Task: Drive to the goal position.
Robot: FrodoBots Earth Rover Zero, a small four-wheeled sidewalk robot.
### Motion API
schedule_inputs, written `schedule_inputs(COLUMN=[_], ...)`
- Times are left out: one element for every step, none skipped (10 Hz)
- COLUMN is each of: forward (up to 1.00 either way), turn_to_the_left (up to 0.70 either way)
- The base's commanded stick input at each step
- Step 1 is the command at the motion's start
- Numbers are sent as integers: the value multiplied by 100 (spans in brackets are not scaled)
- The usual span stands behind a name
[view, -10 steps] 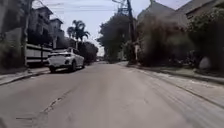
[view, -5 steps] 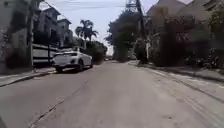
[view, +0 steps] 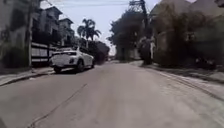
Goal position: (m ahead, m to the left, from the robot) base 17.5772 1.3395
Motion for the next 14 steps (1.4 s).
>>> schedule_inputs(forward=[100, 100, 100, 100, 100, 100, 100, 100, 100, 100, 100, 100, 100, 100], turn_to_the_left=[-14, -40, -21, 0, 0, 0, -24, -40, -40, 0, 0, 0, 0, 0])
